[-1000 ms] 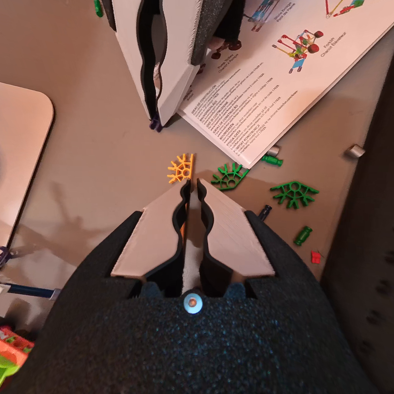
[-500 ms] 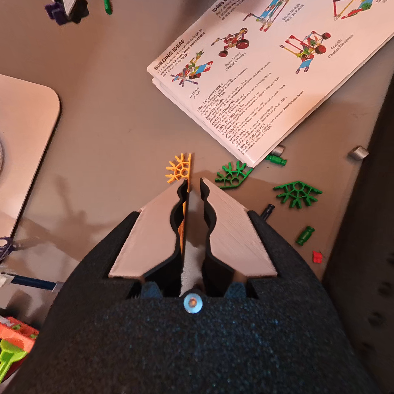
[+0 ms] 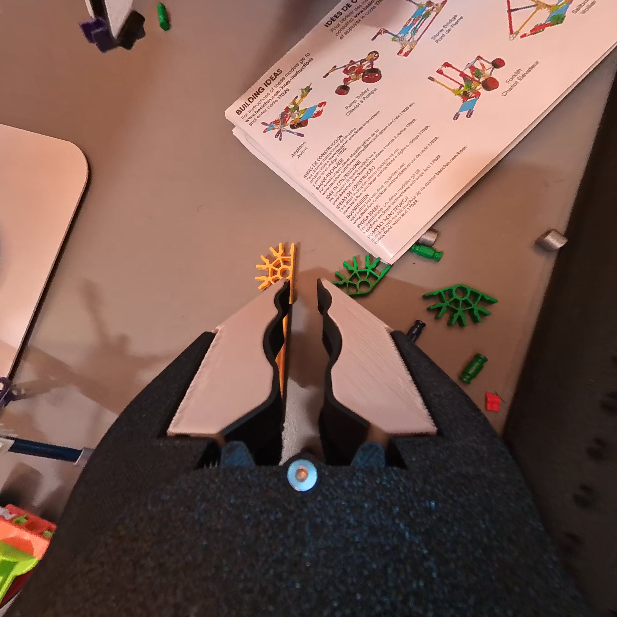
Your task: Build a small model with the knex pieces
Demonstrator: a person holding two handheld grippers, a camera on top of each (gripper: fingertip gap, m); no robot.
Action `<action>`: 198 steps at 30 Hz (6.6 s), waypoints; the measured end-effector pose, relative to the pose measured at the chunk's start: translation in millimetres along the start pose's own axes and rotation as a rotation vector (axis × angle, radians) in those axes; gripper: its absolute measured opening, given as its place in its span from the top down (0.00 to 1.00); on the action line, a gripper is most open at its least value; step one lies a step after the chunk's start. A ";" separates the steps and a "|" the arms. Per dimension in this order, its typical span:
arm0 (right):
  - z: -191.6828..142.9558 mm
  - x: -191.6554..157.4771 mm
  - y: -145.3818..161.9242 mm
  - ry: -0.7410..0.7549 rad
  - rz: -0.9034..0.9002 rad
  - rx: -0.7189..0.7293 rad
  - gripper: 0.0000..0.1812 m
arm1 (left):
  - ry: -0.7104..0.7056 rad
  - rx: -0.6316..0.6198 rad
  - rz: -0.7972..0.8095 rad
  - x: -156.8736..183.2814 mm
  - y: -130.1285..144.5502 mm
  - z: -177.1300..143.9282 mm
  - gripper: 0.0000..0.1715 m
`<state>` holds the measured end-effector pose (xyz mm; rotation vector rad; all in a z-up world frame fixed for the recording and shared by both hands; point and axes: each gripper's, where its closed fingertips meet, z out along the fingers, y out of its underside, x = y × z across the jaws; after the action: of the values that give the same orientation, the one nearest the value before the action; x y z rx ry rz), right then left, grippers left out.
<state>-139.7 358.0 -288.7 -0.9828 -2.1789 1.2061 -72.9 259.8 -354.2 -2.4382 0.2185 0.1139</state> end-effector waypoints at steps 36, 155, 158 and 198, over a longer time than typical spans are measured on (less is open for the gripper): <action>9.8 -9.5 11.2 -0.025 -0.035 -0.052 0.95 | 0.019 -0.005 -0.013 1.8 1.4 1.7 0.87; -3.9 13.4 23.7 0.049 0.041 -0.034 0.95 | 0.394 0.068 0.019 98.5 -35.9 2.9 0.72; -2.9 13.6 24.3 0.050 0.040 -0.035 0.95 | 0.380 0.093 0.046 97.0 -41.3 -3.2 0.71; 21.2 -23.3 23.9 -0.063 0.002 -0.100 0.95 | -0.013 0.056 -0.174 46.1 67.0 -87.7 0.72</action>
<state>-130.5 337.5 -321.2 -1.0004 -2.3075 1.1533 -37.9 147.0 -335.3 -2.3877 0.0028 0.0459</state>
